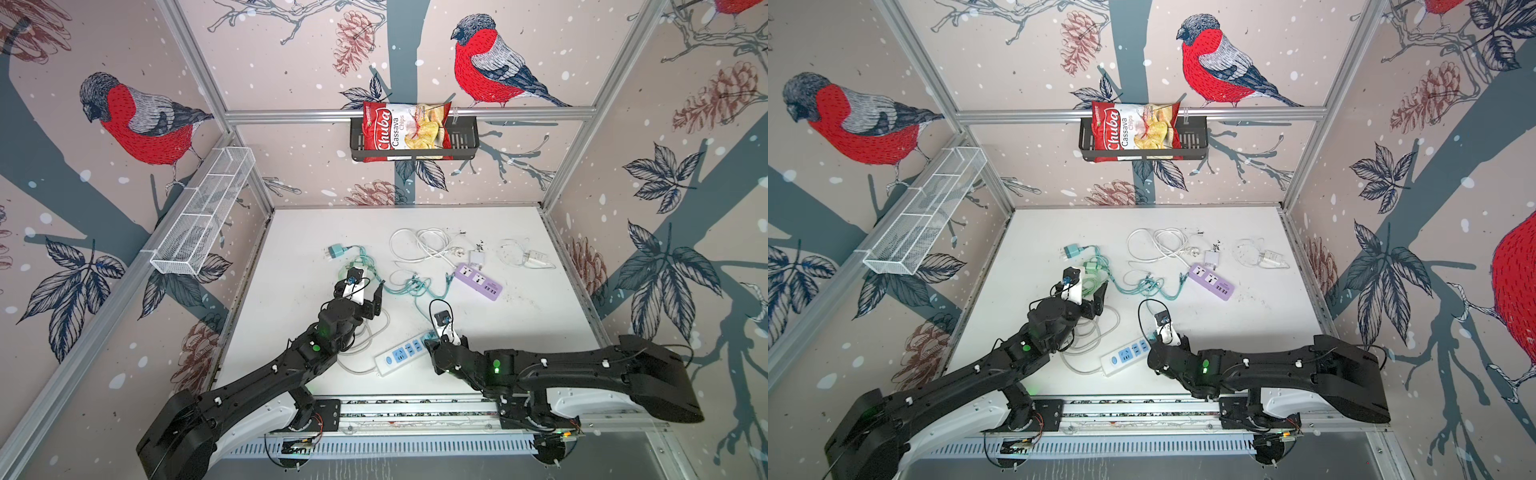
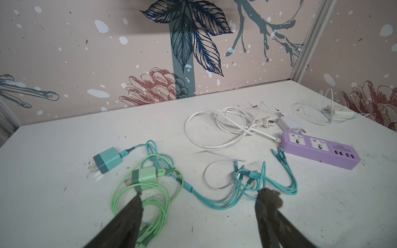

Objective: Insert the plug
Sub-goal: 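Carry the charger with right gripper over the white-and-blue strip sockets, lowering, then push the teal charger prongs into the strip socket and open the right gripper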

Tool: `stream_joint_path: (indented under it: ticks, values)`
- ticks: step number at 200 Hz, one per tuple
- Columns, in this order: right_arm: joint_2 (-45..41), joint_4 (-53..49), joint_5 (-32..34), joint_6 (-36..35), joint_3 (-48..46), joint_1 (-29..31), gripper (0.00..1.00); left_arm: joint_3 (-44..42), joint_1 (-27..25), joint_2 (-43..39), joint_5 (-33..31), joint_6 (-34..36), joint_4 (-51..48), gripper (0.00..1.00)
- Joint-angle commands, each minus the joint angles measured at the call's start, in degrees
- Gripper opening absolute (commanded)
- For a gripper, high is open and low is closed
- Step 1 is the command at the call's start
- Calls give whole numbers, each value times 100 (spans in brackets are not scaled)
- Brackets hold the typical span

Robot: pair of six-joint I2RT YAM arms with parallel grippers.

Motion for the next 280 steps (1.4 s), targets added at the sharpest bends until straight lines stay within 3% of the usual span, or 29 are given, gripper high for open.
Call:
stream_joint_path:
  ticks: [1,76,126,169,225,255,280]
  values:
    - [401,-514,-165,106,32,65,18,33,16,-33,-188,-33,33,81]
    - [2139,-84,-132,176,725,436,18,460,793,129,-611,-502,-759,83]
    - [3338,126,-183,-617,1929,19,19,500,1837,429,-245,-913,-557,86]
    - [4081,425,-711,-1424,2751,-567,19,1293,2764,1635,527,-1294,-890,87]
    - [4436,243,-861,-1767,3283,-851,22,2967,3212,3631,552,-1548,-1409,85]
    - [4460,-17,-935,-1731,3513,-861,25,3856,3314,4689,455,-1236,-1598,82]
    - [4437,-136,-1039,-1633,3591,-809,28,4342,3420,5267,736,-1071,-1774,79]
